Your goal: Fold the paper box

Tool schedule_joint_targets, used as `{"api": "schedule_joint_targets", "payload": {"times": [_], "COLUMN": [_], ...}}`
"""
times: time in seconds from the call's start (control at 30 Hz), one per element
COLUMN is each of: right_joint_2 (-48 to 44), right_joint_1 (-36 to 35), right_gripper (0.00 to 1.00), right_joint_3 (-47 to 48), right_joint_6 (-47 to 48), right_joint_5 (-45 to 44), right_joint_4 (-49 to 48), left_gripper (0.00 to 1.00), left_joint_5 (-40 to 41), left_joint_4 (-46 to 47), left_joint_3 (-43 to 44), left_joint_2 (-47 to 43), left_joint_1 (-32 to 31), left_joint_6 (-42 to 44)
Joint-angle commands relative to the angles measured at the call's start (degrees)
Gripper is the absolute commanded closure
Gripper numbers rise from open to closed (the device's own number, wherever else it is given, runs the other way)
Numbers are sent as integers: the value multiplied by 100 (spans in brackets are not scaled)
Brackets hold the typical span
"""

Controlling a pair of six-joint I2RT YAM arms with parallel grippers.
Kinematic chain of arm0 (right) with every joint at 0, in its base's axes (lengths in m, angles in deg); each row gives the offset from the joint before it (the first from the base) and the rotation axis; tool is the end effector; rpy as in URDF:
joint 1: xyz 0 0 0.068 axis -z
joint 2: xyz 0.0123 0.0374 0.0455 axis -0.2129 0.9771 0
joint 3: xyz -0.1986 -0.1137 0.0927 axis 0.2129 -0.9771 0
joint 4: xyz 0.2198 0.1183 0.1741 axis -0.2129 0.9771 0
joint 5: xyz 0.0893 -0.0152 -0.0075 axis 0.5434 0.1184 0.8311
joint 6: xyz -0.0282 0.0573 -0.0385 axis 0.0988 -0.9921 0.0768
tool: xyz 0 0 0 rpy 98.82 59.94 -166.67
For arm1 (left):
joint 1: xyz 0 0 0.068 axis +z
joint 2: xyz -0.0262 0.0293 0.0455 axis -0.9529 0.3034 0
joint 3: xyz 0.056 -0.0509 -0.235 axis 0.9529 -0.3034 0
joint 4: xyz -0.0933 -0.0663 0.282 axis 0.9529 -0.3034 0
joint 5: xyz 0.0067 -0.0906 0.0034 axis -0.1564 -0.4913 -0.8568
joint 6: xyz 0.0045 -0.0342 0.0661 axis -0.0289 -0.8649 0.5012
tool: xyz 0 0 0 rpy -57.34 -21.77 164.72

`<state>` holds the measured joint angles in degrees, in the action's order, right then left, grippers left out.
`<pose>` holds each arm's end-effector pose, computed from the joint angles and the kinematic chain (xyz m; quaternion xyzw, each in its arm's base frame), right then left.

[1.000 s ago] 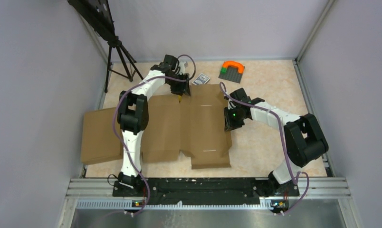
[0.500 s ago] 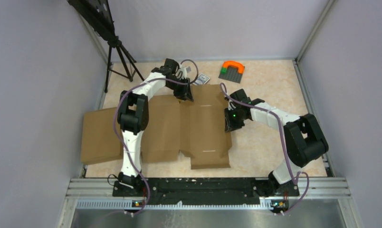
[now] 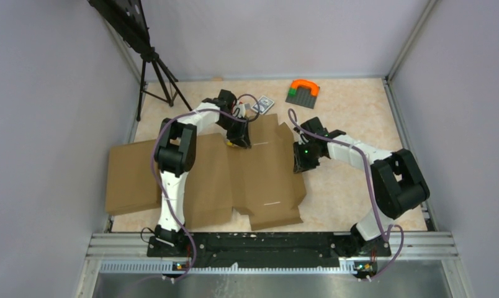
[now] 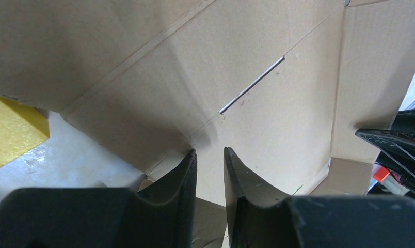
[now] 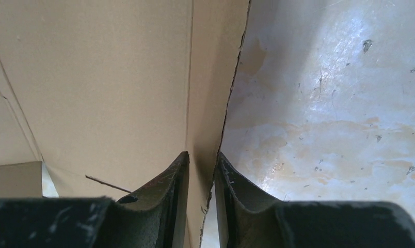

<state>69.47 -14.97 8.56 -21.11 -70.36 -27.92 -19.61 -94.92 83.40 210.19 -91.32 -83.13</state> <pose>0.3074 0.1727 0.1010 -0.1047 0.9690 0.1683 0.1473 0.4461 -0.1897 0.0845 0.1131 0.9417 -0.3097 0.0673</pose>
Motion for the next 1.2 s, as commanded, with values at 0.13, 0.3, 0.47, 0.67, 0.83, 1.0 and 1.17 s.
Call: {"api": "schedule_joint_targets", "payload": {"times": [0.13, 0.3, 0.47, 0.67, 0.83, 1.0, 1.17], "right_joint_2": [-285, -318, -356, -315, -318, -363, -403], "right_joint_1": [-68, -68, -68, -68, -68, -68, -68], "right_gripper": [75, 75, 84, 94, 94, 94, 94], "right_joint_3": [37, 15, -59, -159, -148, -160, -171], "right_joint_6": [-88, -107, -177, -268, -310, -320, -325], "right_joint_5": [-49, -134, -216, -169, -138, -165, -185], "right_joint_4": [-134, -110, -168, -301, -333, -313, -306], "left_gripper": [71, 70, 67, 67, 67, 68, 68], "left_joint_5": [162, -271, -683, -754, -803, -742, -856], "left_joint_4": [242, 788, 1963, 2817, 3210, 3460, 3891], "left_joint_3": [-141, -683, -1811, -2685, -3141, -3400, -3724], "left_joint_2": [-433, -939, -1636, -2018, -1914, -1832, -1819], "left_joint_1": [-109, -98, 45, 114, 115, 155, 320], "left_joint_6": [-15, -163, -740, -1225, -1375, -1593, -1860]}}
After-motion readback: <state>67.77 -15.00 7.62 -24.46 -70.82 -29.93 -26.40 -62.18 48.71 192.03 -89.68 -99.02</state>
